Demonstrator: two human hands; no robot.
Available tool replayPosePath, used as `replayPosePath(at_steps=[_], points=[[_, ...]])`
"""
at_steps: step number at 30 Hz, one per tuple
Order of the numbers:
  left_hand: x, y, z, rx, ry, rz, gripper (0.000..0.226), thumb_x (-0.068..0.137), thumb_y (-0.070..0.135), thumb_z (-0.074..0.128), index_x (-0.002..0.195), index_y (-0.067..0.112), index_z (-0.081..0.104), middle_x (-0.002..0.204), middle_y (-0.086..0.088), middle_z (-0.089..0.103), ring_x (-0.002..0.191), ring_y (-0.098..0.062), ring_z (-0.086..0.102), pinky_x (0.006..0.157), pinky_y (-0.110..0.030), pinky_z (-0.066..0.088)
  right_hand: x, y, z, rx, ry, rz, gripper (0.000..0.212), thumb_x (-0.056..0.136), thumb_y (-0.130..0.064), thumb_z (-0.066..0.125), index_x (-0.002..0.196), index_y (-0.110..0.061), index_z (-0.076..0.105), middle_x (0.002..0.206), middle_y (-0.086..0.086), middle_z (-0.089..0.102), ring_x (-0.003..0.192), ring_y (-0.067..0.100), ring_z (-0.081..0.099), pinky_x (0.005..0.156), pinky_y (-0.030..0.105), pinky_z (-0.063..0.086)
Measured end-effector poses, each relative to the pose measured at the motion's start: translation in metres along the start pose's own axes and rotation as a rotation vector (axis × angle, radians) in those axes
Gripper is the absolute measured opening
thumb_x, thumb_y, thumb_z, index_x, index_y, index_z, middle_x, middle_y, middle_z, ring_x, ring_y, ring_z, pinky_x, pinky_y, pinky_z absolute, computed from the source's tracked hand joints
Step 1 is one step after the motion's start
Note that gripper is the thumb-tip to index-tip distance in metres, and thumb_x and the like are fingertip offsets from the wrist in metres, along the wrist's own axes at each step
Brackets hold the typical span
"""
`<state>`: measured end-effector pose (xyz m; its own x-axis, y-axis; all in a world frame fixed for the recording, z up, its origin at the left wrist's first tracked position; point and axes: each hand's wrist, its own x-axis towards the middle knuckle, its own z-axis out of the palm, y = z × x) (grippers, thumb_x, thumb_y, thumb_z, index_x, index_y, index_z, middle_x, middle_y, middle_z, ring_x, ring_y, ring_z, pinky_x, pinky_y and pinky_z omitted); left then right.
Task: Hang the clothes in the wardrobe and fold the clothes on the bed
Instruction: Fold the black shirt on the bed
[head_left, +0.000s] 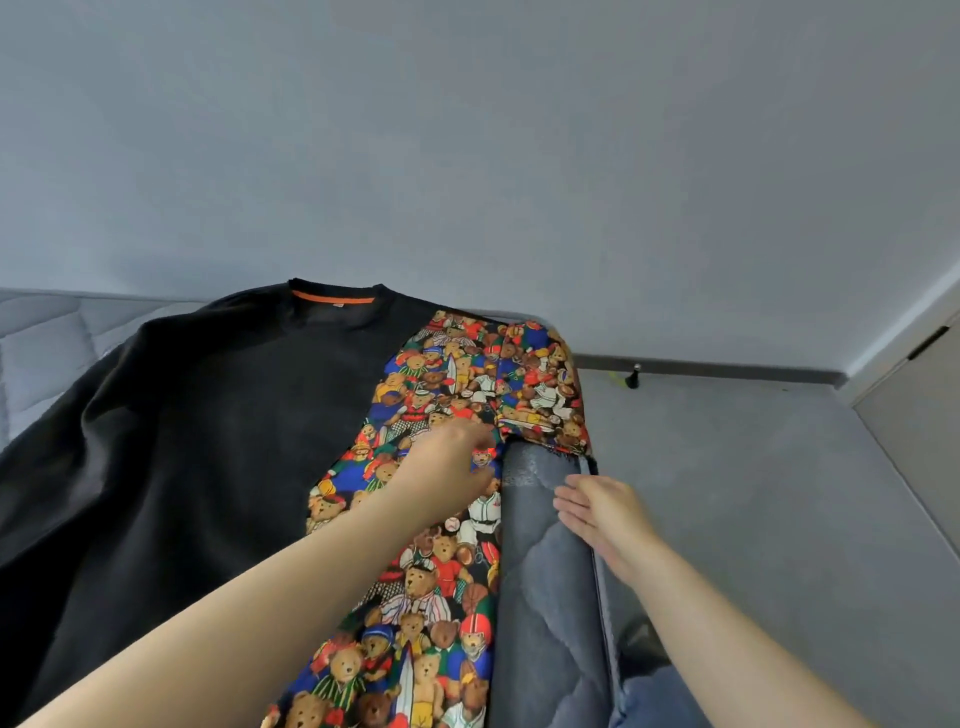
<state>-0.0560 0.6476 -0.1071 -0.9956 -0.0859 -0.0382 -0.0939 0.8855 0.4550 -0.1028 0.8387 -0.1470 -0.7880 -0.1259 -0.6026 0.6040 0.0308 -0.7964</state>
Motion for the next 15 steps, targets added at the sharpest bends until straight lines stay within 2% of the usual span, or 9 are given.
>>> replayPosePath(at_steps=[3, 6, 8, 10, 12, 15], points=[[0.04, 0.005, 0.024, 0.093, -0.054, 0.039, 0.041, 0.087, 0.023, 0.062, 0.127, 0.018, 0.055, 0.124, -0.001, 0.054, 0.112, -0.021, 0.052, 0.089, -0.033, 0.046, 0.024, -0.001, 0.009, 0.277, -0.047, 0.164, 0.035, 0.1, -0.01, 0.048, 0.13, 0.008, 0.047, 0.124, 0.024, 0.058, 0.108, 0.031, 0.059, 0.093, 0.035, 0.048], [0.071, 0.0, 0.044, 0.191, -0.065, 0.037, 0.049, 0.087, 0.021, 0.063, 0.134, 0.019, 0.05, 0.132, -0.001, 0.05, 0.12, -0.024, 0.046, 0.099, -0.036, 0.043, 0.048, -0.007, 0.017, 0.62, -0.081, 0.256, 0.04, 0.1, -0.014, 0.048, 0.133, 0.008, 0.042, 0.125, 0.025, 0.055, 0.122, 0.035, 0.053, 0.101, 0.04, 0.043], [0.086, -0.003, 0.053, 0.254, -0.059, 0.007, 0.045, 0.087, 0.023, 0.063, 0.13, 0.02, 0.053, 0.125, -0.001, 0.052, 0.114, -0.023, 0.047, 0.097, -0.035, 0.043, 0.064, -0.012, 0.019, 0.811, -0.048, 0.254, 0.04, 0.099, -0.017, 0.049, 0.133, 0.004, 0.041, 0.123, 0.022, 0.053, 0.127, 0.034, 0.049, 0.105, 0.041, 0.04], [0.096, -0.003, 0.059, 0.332, -0.058, -0.01, 0.036, 0.088, 0.026, 0.061, 0.123, 0.019, 0.058, 0.115, -0.001, 0.053, 0.105, -0.023, 0.049, 0.089, -0.033, 0.045, 0.079, -0.016, 0.017, 0.948, 0.005, 0.229, 0.036, 0.097, -0.018, 0.051, 0.126, 0.003, 0.047, 0.12, 0.019, 0.054, 0.124, 0.032, 0.05, 0.104, 0.04, 0.04], [0.101, -0.002, 0.064, 0.398, -0.05, -0.003, 0.027, 0.09, 0.026, 0.056, 0.115, 0.018, 0.063, 0.11, -0.001, 0.053, 0.1, -0.023, 0.049, 0.083, -0.031, 0.044, 0.091, -0.02, 0.011, 1.054, 0.041, 0.211, 0.021, 0.097, -0.018, 0.052, 0.108, 0.0, 0.054, 0.11, 0.015, 0.058, 0.116, 0.03, 0.055, 0.101, 0.039, 0.043], [0.099, -0.004, 0.074, 0.429, -0.028, 0.003, 0.028, 0.096, 0.027, 0.045, 0.115, 0.02, 0.064, 0.112, 0.0, 0.052, 0.104, -0.023, 0.047, 0.083, -0.03, 0.044, 0.104, -0.028, -0.006, 1.169, 0.106, 0.213, 0.016, 0.094, -0.021, 0.057, 0.092, -0.006, 0.054, 0.095, 0.009, 0.06, 0.089, 0.021, 0.061, 0.08, 0.031, 0.051]])
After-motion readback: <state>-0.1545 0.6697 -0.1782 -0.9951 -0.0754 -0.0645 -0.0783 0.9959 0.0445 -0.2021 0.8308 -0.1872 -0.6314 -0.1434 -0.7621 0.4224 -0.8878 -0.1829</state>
